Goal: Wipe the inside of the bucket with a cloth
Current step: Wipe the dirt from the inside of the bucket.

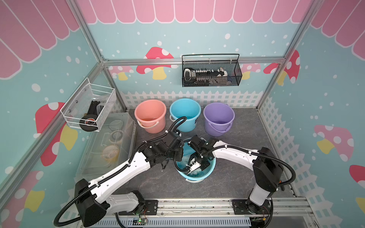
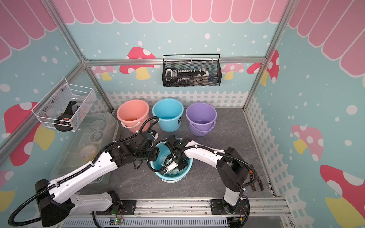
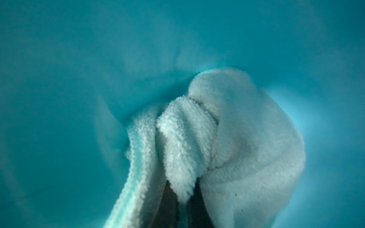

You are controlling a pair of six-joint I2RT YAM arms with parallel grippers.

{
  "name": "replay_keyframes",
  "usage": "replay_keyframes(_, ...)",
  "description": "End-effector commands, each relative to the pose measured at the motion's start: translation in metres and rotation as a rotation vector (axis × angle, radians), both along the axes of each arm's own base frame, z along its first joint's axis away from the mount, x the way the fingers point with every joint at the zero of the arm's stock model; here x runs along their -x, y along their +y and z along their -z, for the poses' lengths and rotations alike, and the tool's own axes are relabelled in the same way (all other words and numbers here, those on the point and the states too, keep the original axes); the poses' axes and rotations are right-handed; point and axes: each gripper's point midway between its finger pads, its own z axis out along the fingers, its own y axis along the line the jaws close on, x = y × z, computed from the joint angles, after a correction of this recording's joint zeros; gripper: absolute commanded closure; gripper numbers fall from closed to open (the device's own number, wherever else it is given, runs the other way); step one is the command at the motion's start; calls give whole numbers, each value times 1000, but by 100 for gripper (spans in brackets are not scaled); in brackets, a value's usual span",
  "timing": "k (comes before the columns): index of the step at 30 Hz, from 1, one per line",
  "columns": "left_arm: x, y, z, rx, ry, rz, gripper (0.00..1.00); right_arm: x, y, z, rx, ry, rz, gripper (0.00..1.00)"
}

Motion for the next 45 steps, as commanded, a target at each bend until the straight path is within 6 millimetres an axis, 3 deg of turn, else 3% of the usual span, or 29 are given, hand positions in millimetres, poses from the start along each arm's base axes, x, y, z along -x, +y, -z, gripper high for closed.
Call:
replay_keyframes(1,-10,-15,-36,118,-137,0,100,31,17,-6,-112,227,17,100)
replay_keyframes(7,-3,-23,-28,117,-111,17,100,3,61,-23,-354,98,36,100)
replay_keyframes(12,1,-25,-22,122,-92,5,100,-44,79,-48,-492,-181,133,100)
replay_keyframes(16,2,-26,-21,117,-92,12,100,-78,71,-58,-465,-398,211,100)
replay_keyframes(22,0,-26,-21,111,-99,7,100,-94,30,-34,-135,-573,187,100)
replay_keyframes(28,0,-20,-22,107,-106,-22,100,-74,-12,-12,135,-552,116,100)
replay_keyframes(34,6,-9,-24,121,-108,-56,100,-11,-17,-7,208,-286,23,100)
replay_keyframes(41,7,-5,-29,134,-114,-74,100,40,21,-19,12,-18,-21,100)
replay_keyframes(45,6,-11,-28,130,-103,-60,100,42,54,-31,-176,7,-10,100)
